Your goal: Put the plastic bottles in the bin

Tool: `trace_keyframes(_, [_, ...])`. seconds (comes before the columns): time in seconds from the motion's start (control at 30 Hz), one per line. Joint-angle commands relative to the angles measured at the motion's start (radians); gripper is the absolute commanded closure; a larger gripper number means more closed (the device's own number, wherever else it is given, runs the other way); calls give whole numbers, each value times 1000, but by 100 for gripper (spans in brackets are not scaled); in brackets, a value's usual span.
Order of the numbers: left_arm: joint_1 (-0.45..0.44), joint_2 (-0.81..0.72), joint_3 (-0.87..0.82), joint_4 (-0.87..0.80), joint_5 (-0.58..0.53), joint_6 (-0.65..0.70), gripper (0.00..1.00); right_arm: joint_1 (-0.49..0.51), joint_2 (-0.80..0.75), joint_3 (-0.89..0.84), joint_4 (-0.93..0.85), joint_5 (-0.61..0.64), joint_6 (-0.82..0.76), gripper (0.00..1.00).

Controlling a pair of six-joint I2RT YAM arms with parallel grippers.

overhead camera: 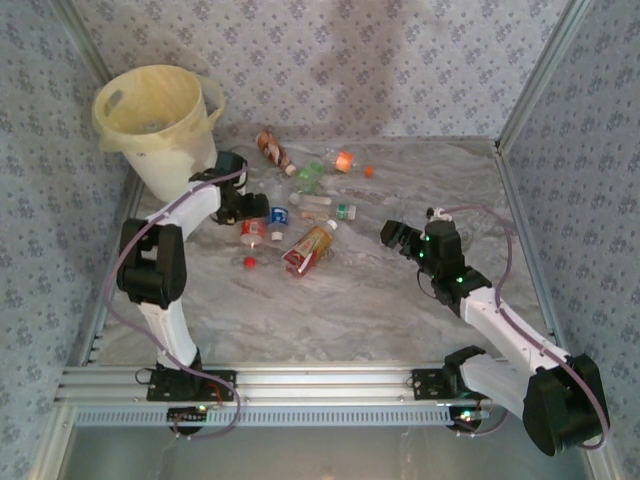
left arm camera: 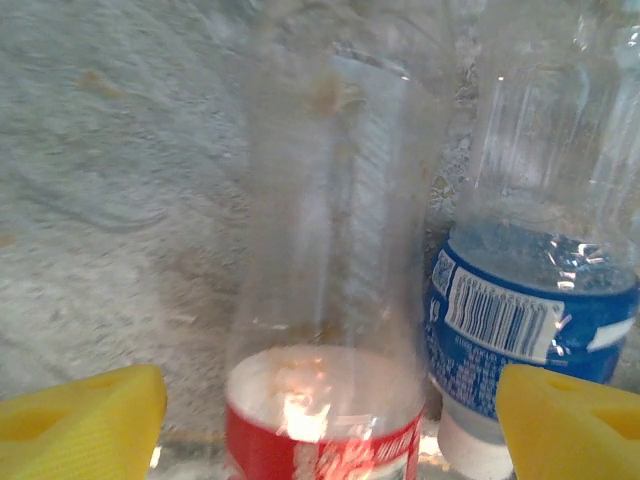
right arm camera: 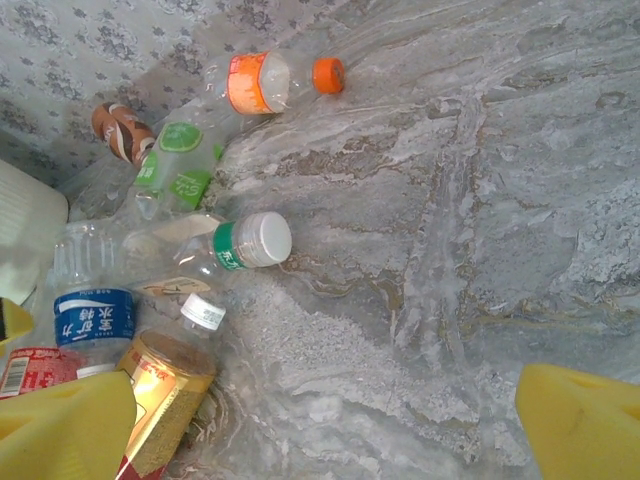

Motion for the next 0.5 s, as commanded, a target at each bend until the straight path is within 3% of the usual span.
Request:
trace_keyframes(0.0, [4,61,65,-57,45,39,18,-2,-19,-6,1,23,-9,0])
trace_keyframes(0.47, [9,171,73,-34,-45,41,29,-2,-11,4,-7,33,-9,0])
